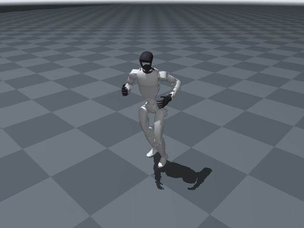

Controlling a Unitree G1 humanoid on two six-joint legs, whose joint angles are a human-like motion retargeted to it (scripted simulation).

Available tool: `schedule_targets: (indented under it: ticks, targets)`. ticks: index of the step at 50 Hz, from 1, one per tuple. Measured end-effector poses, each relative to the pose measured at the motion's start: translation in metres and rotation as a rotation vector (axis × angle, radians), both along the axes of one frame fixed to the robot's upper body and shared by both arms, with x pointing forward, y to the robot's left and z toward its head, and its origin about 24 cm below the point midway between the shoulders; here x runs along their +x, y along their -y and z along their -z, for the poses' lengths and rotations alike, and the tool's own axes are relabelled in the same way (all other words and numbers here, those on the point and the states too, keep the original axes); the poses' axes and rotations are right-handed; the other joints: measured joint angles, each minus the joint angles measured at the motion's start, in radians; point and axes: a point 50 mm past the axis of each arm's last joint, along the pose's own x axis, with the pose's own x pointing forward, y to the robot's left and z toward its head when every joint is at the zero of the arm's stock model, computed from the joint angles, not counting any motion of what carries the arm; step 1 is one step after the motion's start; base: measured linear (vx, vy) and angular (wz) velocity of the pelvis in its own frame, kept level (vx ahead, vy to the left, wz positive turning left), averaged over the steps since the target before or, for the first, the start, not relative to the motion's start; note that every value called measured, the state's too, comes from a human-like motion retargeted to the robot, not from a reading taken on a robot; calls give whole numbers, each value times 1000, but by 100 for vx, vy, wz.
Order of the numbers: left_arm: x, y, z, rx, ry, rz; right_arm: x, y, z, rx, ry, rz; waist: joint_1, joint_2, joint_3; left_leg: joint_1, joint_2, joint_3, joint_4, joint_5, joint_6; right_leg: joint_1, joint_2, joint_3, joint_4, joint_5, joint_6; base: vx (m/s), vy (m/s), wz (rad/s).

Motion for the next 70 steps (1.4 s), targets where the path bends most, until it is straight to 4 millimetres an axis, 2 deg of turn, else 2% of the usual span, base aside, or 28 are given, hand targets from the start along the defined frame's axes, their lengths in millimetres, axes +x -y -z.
schedule_targets:
  ticks: [3,5,7,8,10,12,14,17,20,22,25,28,30,33,35,37,40,44,47,50,53,56,58,61,63,65,68,70]
  targets:
    - [-40,-35,15,-19,-182,-150,-13,-7,-13,19,56,-106,111,93,-13,111,16,45,-479,183,-130,168,143,201,-47,155,25,149,-12,-119]
    - [-64,-52,21,45,-266,-225,-17,-15,-15,2,81,-179,123,175,-30,133,56,63,-606,277,-211,241,224,268,37,142,19,147,-4,-51]
    - [-71,-57,27,119,-310,-258,-17,-27,-17,-49,107,-219,110,256,-33,143,112,127,-602,357,-238,225,242,184,279,60,-34,136,0,14]
    - [-72,-56,33,129,-326,-272,-15,-34,-16,-70,111,-246,90,288,-36,151,129,161,-564,343,-219,190,215,124,447,3,-68,128,1,44]
    - [-64,-53,42,106,-325,-306,-6,-48,-13,-56,82,-296,43,258,-55,120,102,195,-404,147,-99,29,68,67,858,-111,-67,118,0,70]
    - [-26,-32,51,129,-219,-274,12,-64,1,-96,32,-308,-22,260,2,129,77,141,-219,-55,-18,-56,19,132,1077,-217,-130,100,-3,144]
    - [30,-5,29,171,-5,-214,35,-71,27,-123,-102,-244,-76,234,54,112,29,63,-63,-151,7,-187,7,208,1226,-264,-123,89,-12,222]
    - [78,47,-51,179,434,-89,35,-58,54,-144,-231,-181,-146,250,54,149,-20,-77,-34,-154,-69,-352,3,213,1192,-241,-107,88,-14,282]
    - [65,75,-116,-9,751,-5,9,-36,48,-161,-229,-219,-262,316,-1,264,-25,-274,-198,-60,-147,-393,-22,89,864,-158,-119,88,-19,327]
    - [48,78,-140,-165,851,24,-3,-18,47,-178,-273,-204,-372,345,-32,338,-11,-401,-297,25,-202,-335,-21,3,511,-72,-106,86,-32,382]
    - [26,79,-165,-316,973,76,-22,9,53,-155,-381,-116,-516,312,-44,432,-13,-487,-370,103,-278,-234,-47,14,40,56,-17,80,-51,415]
    - [10,84,-180,-454,1060,159,-44,31,58,-129,-451,31,-575,261,-13,481,28,-387,-316,57,-271,-170,-117,181,-101,166,40,60,-67,387]
    - [6,91,-183,-577,1045,264,-56,44,60,-121,-482,127,-564,241,5,435,83,-259,-135,-64,-193,-130,-169,245,-60,181,33,36,-75,353]
    - [17,93,-170,-561,962,279,-50,43,63,-172,-475,100,-565,263,38,211,199,-188,309,-292,-72,-115,-179,146,139,-100,51,11,-77,326]
    - [34,87,-137,-371,820,146,-30,27,82,-195,-516,-20,-535,271,56,76,207,-236,527,-386,-56,-150,-152,59,312,-296,48,1,-68,223]
    - [46,70,-86,-250,562,-3,-4,1,92,-263,-502,-113,-464,258,89,33,197,-213,600,-410,-103,-181,-140,6,476,-383,17,5,-52,132]
    - [37,45,-35,-278,274,-93,25,-37,55,-253,-278,-168,-321,199,92,63,175,-67,458,-403,-40,-156,-137,-72,480,-346,-8,12,-35,122]
    - [-1,-6,-30,-58,184,-220,23,-52,-9,31,-10,-264,-157,113,-16,129,99,29,44,-278,-68,-34,-60,-145,200,-112,-11,27,-9,165]
    - [-23,-15,-16,-155,23,-206,14,-62,-37,52,119,-345,-148,73,-100,191,18,30,-274,-71,-83,21,11,-29,45,128,4,28,6,258]
    - [-29,-8,2,-247,-99,-137,4,-70,-50,77,189,-418,-194,63,-150,252,0,172,-424,65,-90,36,93,227,14,223,27,25,3,301]
    - [-13,6,12,-141,-110,-38,-2,-72,-52,97,218,-435,-254,93,-124,310,24,282,-426,55,-115,41,133,251,142,142,1,21,5,326]
    - [16,33,21,-88,-80,87,0,-63,-42,116,171,-392,-297,155,-82,339,54,205,-424,-143,-124,-11,76,80,439,-11,-41,14,8,328]
    - [41,58,21,-62,-13,144,7,-57,-26,141,100,-311,-312,165,-50,338,39,93,-424,-297,-88,-82,0,43,673,-132,-65,8,2,290]
    - [82,105,-11,-21,224,192,20,-47,16,215,-96,-126,-357,137,23,261,4,-40,-238,-479,-7,-217,-32,174,935,-298,-74,14,-7,289]
    - [96,135,-66,-66,465,223,16,-33,40,248,-213,-50,-417,137,63,222,-19,-108,-158,-503,-19,-306,-21,253,1021,-387,-70,34,-1,262]
    - [93,153,-136,-174,740,222,4,-17,44,216,-249,-54,-473,192,112,299,10,-161,-240,-480,-93,-358,33,269,1016,-439,-72,58,4,164]
    - [60,146,-213,-308,1112,105,-20,7,34,-17,-251,-84,-630,298,90,409,73,-221,-435,-268,-175,-411,83,147,829,-452,-82,82,1,123]
    - [39,135,-237,-417,1283,60,-31,18,31,-112,-268,-89,-720,357,56,442,111,-250,-505,-78,-230,-431,127,45,623,-416,-66,97,-10,90]
